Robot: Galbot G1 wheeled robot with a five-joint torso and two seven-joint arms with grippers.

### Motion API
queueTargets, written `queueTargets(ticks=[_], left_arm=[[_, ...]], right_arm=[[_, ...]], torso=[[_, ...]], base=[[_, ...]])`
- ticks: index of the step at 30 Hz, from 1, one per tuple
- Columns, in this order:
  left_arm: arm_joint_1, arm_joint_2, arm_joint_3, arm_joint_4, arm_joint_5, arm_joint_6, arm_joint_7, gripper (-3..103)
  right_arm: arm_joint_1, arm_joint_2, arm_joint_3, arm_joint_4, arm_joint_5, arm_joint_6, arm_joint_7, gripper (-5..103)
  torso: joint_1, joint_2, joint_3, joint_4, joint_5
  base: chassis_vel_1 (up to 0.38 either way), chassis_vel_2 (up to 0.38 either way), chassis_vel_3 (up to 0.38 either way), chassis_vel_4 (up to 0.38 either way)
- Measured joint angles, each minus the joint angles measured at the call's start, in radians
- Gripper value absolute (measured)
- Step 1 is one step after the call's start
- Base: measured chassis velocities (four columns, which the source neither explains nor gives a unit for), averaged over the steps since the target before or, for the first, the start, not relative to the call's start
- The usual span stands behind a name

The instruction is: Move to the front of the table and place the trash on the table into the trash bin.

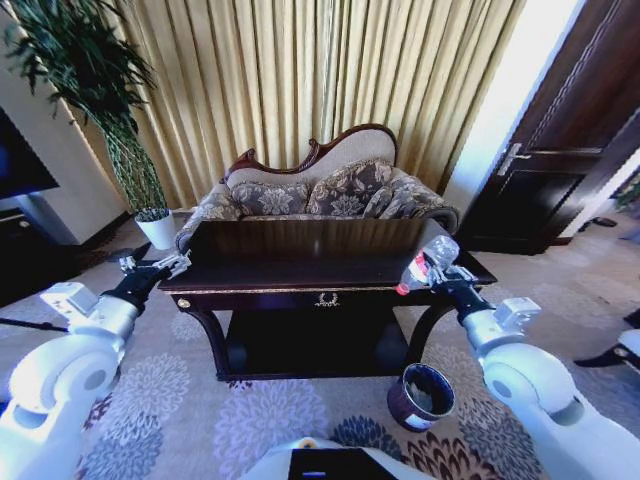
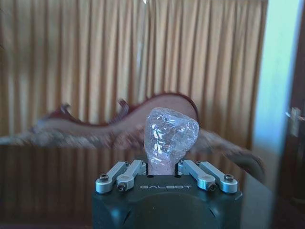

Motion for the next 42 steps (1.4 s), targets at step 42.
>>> queueTargets(ticks=[42], left_arm=[[0.12,-0.089,-0.066,-0.034,0.065,-0.008,0.044,100]], right_arm=[[0.317,0.165,-0.192,-1.119,-0.28,0.217,-0.019,59]], torso=[[0.0,0.0,0.0,0.0001,-0.0002]], base=[[0.0,0.0,0.0,0.0]])
